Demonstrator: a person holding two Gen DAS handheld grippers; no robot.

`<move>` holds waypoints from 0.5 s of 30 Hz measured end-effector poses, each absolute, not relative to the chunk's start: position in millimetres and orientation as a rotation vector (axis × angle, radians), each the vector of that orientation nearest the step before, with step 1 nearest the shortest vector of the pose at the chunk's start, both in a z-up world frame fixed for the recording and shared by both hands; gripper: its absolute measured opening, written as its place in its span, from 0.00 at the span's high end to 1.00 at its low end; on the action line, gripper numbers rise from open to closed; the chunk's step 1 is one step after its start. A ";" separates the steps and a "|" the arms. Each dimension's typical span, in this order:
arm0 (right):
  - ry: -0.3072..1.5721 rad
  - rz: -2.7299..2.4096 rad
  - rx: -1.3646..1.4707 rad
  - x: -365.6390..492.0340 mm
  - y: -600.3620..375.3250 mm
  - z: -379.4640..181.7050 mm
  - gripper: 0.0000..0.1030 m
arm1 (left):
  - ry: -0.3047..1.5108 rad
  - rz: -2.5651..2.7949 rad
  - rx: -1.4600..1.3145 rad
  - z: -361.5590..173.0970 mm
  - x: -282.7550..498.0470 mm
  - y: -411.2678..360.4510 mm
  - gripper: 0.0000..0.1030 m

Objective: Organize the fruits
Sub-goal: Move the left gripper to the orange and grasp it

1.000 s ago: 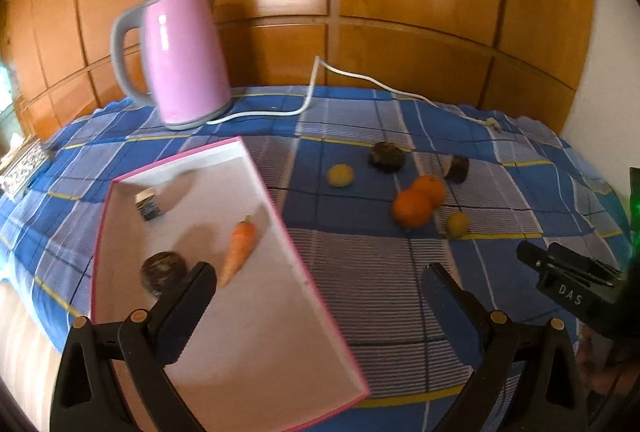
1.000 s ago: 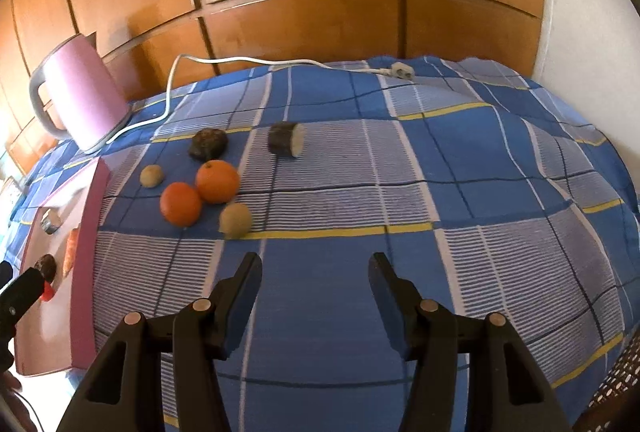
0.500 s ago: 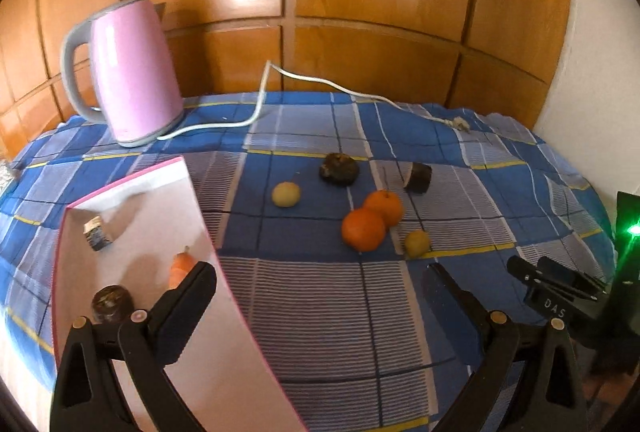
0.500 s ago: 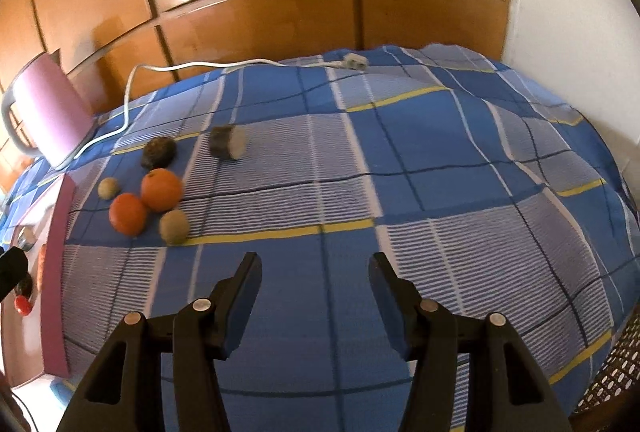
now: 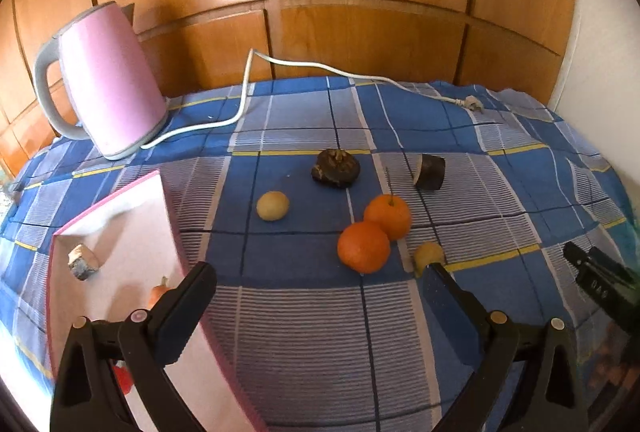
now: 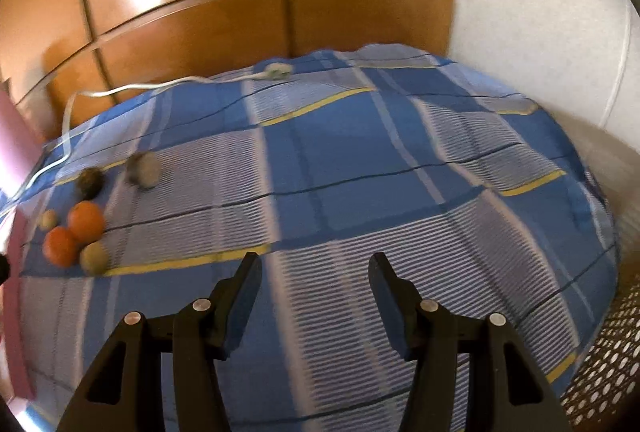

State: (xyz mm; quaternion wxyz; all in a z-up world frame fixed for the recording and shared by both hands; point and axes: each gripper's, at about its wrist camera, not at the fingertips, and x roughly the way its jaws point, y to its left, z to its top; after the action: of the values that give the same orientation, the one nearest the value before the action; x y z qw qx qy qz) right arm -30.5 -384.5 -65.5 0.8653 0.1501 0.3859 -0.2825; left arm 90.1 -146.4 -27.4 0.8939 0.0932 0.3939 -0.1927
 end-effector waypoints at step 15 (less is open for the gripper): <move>0.785 -0.782 0.334 -37.5 -437.0 -93.2 0.34 | 0.919 -0.498 0.195 -53.1 122.5 -171.1 0.32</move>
State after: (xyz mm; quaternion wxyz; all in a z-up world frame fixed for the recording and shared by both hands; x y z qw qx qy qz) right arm -37.5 -437.0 -93.2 0.8372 0.1581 0.3710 -0.3693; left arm 122.5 -171.1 -53.1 0.8619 0.0931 0.4383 -0.2374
